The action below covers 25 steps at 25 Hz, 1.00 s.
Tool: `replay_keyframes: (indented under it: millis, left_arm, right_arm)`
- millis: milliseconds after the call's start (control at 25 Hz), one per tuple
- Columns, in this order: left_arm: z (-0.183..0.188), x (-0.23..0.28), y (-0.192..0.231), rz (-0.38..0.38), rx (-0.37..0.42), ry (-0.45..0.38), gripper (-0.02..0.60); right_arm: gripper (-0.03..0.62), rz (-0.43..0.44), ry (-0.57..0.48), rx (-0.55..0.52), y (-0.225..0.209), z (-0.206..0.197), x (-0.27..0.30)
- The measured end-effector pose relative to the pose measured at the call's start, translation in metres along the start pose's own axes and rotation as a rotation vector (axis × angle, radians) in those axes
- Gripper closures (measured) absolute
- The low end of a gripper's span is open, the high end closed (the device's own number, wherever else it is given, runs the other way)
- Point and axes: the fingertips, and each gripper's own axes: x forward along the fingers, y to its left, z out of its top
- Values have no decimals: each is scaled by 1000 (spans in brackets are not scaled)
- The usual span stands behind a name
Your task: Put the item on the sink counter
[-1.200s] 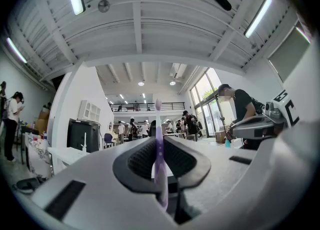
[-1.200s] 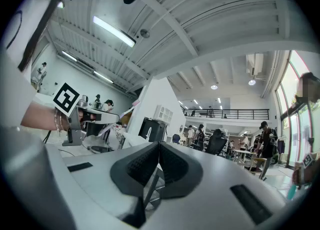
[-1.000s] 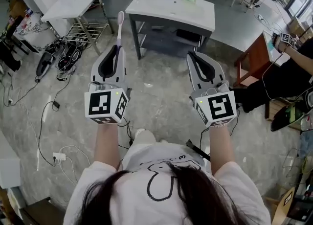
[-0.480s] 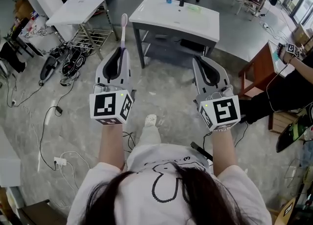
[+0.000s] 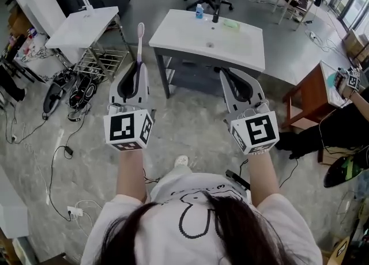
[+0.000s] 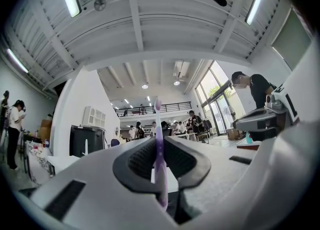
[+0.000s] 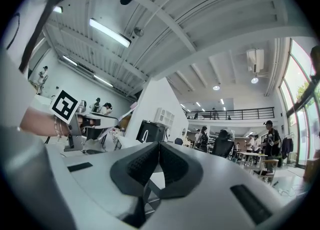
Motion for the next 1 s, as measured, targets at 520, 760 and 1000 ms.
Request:
replay_keyframes:
  millis: [520, 760, 1000]
  left_arm:
    - [-62, 139, 105, -19, -36, 68, 529]
    - [-87, 166, 118, -20, -51, 97, 529]
    - [-108, 184, 124, -8, -56, 118, 529]
  right_arm:
    - [565, -10, 54, 34, -30, -42, 168]
    - [565, 0, 97, 51, -36, -65, 198]
    - [565, 11, 107, 74, -47, -86, 222]
